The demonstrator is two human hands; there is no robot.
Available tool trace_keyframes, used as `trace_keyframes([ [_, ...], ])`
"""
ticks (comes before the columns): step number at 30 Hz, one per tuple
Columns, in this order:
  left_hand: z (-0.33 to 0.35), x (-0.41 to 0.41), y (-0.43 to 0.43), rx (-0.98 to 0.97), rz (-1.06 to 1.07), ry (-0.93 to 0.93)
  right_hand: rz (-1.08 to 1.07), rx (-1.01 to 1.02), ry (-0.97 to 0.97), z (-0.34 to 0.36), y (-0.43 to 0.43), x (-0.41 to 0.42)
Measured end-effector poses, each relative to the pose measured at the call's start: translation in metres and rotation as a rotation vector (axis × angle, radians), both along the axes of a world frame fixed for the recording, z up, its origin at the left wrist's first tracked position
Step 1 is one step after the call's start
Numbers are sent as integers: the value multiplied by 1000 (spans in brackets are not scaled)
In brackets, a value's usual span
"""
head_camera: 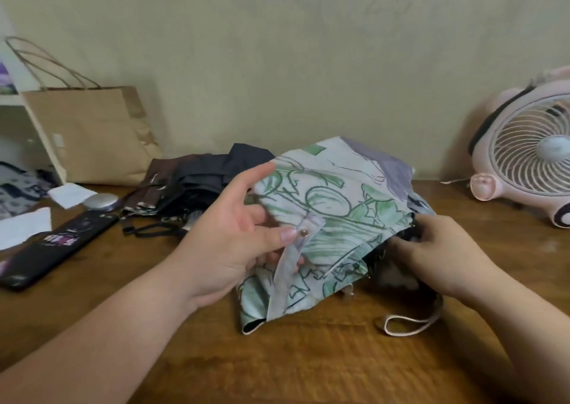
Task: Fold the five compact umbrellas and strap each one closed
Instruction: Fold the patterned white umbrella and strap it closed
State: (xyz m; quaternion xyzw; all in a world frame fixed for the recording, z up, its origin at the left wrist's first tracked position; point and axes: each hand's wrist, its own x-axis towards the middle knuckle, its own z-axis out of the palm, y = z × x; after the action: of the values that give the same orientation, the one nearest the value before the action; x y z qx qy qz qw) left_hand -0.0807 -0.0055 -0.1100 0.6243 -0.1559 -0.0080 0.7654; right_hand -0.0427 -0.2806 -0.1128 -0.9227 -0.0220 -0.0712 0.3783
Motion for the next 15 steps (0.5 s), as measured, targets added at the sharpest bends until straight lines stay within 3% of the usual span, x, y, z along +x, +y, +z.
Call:
trace_keyframes([
  [4,4,-2,-1,-50,-18,-23,-41,41,-108,3,-4,0],
  [10,3,-2,-2,-207,-92,134,-65,90,-114,3,-6,-2],
  [15,4,1,6,-344,-424,190,-66,77,-126,0,-6,-6],
])
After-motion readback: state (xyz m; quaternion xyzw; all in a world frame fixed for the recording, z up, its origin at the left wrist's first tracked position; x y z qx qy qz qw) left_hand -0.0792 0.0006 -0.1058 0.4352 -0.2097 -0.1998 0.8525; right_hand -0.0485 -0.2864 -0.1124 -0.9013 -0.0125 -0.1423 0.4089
